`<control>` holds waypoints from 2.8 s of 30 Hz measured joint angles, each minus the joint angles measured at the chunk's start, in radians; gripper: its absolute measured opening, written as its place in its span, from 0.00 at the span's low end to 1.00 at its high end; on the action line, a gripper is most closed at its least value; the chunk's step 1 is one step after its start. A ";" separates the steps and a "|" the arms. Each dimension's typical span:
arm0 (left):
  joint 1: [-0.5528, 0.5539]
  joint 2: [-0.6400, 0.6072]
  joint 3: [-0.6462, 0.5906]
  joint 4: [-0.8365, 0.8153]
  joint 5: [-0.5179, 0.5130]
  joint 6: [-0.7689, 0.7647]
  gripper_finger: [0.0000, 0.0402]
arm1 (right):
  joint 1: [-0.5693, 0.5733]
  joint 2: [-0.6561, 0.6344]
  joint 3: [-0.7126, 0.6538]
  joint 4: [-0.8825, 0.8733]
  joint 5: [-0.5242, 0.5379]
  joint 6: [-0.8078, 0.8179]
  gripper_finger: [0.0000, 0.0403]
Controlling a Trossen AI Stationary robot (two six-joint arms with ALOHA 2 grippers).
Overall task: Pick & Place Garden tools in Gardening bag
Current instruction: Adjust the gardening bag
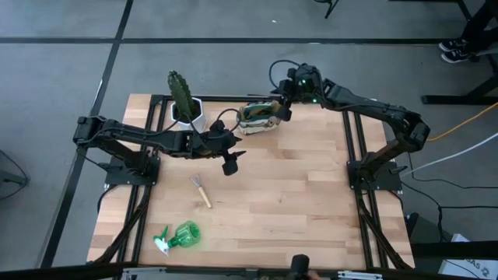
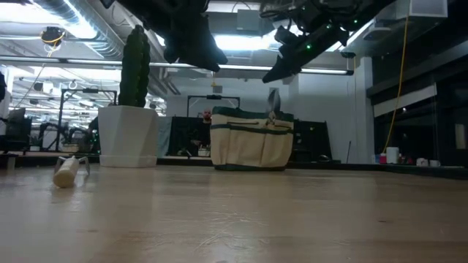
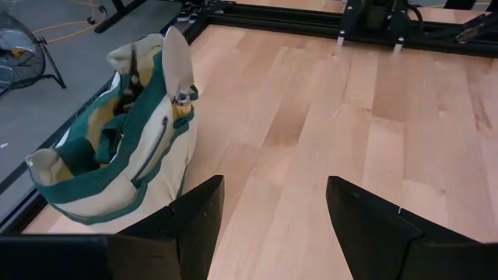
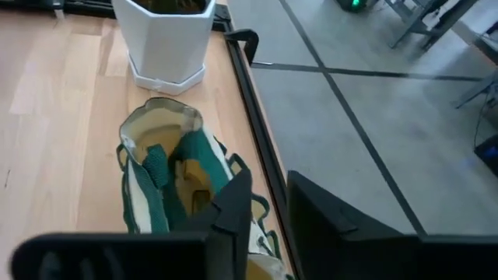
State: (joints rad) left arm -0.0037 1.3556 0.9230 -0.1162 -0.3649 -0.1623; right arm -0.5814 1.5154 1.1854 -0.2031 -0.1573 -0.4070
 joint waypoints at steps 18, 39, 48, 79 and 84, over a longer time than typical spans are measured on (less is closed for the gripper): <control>0.000 0.000 0.000 0.000 0.010 0.016 0.56 | -0.007 0.000 0.000 0.022 -0.005 0.059 0.30; 0.000 0.000 0.000 0.000 0.019 0.051 0.56 | 0.029 -0.057 -0.001 -0.135 -0.075 0.055 0.30; -0.024 0.056 0.000 0.038 0.019 0.162 0.56 | 0.036 -0.127 -0.065 -0.238 -0.256 0.138 0.30; -0.170 0.540 0.000 0.378 -0.387 0.499 0.56 | 0.471 -0.455 -0.479 0.008 0.139 0.524 0.30; -0.164 0.606 0.000 0.398 -0.620 0.511 0.56 | 0.473 -0.455 -0.479 0.008 0.139 0.522 0.30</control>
State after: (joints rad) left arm -0.1677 1.9613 0.9230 0.2823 -0.9847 0.3482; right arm -0.1081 1.0599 0.7063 -0.1955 -0.0181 0.1154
